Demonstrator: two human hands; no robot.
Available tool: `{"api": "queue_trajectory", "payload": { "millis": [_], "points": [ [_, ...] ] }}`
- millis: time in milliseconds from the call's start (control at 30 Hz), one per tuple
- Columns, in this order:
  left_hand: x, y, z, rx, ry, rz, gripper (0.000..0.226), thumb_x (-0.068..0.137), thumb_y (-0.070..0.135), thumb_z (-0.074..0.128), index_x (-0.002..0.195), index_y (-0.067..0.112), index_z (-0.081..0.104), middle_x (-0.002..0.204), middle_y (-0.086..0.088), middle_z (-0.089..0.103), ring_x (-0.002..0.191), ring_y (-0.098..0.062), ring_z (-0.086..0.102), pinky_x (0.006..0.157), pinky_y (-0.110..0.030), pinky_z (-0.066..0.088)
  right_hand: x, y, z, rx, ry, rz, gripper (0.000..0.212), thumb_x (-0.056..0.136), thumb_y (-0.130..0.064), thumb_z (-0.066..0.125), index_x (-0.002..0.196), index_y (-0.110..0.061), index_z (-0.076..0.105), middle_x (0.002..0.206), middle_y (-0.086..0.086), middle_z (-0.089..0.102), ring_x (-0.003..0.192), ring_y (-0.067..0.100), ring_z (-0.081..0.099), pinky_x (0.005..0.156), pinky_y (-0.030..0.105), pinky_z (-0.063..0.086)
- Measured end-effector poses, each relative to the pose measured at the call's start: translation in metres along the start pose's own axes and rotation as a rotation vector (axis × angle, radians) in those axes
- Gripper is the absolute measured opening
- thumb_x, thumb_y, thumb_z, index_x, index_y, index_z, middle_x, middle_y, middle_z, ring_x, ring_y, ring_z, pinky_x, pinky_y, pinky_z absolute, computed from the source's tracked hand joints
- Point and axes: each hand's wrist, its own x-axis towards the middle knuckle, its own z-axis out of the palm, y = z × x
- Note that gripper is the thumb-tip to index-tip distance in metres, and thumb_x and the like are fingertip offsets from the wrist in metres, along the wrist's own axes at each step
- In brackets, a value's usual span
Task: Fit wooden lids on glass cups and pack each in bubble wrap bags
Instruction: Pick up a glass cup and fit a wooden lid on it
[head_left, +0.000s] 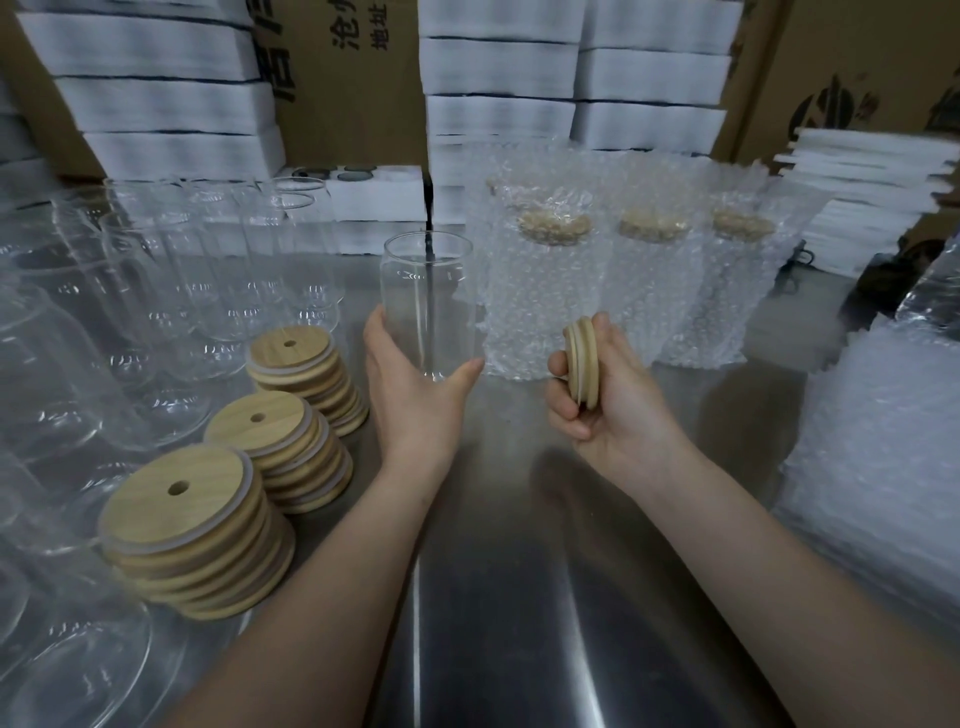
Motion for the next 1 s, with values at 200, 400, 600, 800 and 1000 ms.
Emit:
{"api": "queue_trajectory", "payload": {
  "millis": [200, 400, 600, 800, 1000],
  "points": [
    [-0.002, 0.003, -0.001, 0.006, 0.028, 0.055, 0.098, 0.071, 0.018, 0.087, 0.149, 0.016, 0.028, 0.148, -0.005, 0.04, 0.139, -0.019, 0.038, 0.116, -0.041, 0.033, 0.0, -0.002, 0.001, 0.113, 0.007, 0.052, 0.033, 0.103, -0.045, 0.038, 0.095, -0.015, 0.05, 0.07, 0.006, 0.051, 0.041, 0.015, 0.04, 0.037, 0.015, 0.019],
    [-0.01, 0.008, -0.002, 0.177, 0.013, 0.265, 0.095, 0.068, 0.015, 0.087, 0.147, 0.014, 0.035, 0.144, -0.007, 0.045, 0.135, -0.024, 0.039, 0.113, -0.035, 0.032, -0.006, -0.014, 0.002, 0.019, 0.002, -0.109, 0.047, 0.077, -0.05, 0.071, 0.099, -0.018, 0.044, 0.075, 0.0, 0.048, 0.049, 0.012, 0.039, 0.039, 0.018, 0.025],
    [-0.014, 0.015, -0.004, 0.368, -0.04, 0.415, 0.087, 0.067, 0.001, 0.079, 0.144, 0.015, 0.041, 0.143, -0.009, 0.046, 0.135, -0.029, 0.039, 0.113, -0.052, 0.029, -0.005, -0.014, 0.005, -0.272, 0.115, -0.461, 0.024, 0.08, -0.04, 0.059, 0.1, -0.028, 0.055, 0.098, -0.002, 0.057, 0.071, 0.009, 0.057, 0.059, 0.023, 0.048],
    [-0.017, 0.017, -0.004, 0.487, -0.091, 0.418, 0.089, 0.068, -0.009, 0.066, 0.145, 0.026, 0.04, 0.152, -0.002, 0.035, 0.146, -0.025, 0.019, 0.118, -0.056, 0.011, 0.001, -0.002, 0.001, -0.452, 0.086, -0.628, 0.019, 0.088, -0.036, 0.057, 0.107, -0.036, 0.056, 0.089, -0.02, 0.054, 0.087, 0.001, 0.052, 0.081, 0.017, 0.046],
    [-0.021, 0.019, -0.003, 0.494, -0.147, 0.448, 0.089, 0.066, -0.012, 0.06, 0.142, 0.031, 0.041, 0.154, 0.001, 0.032, 0.147, -0.024, 0.014, 0.117, -0.06, 0.01, 0.002, 0.001, 0.0, -0.537, 0.061, -0.596, 0.024, 0.088, -0.036, 0.058, 0.112, -0.034, 0.056, 0.104, -0.004, 0.056, 0.099, 0.009, 0.055, 0.097, 0.037, 0.047]
  ]
}}
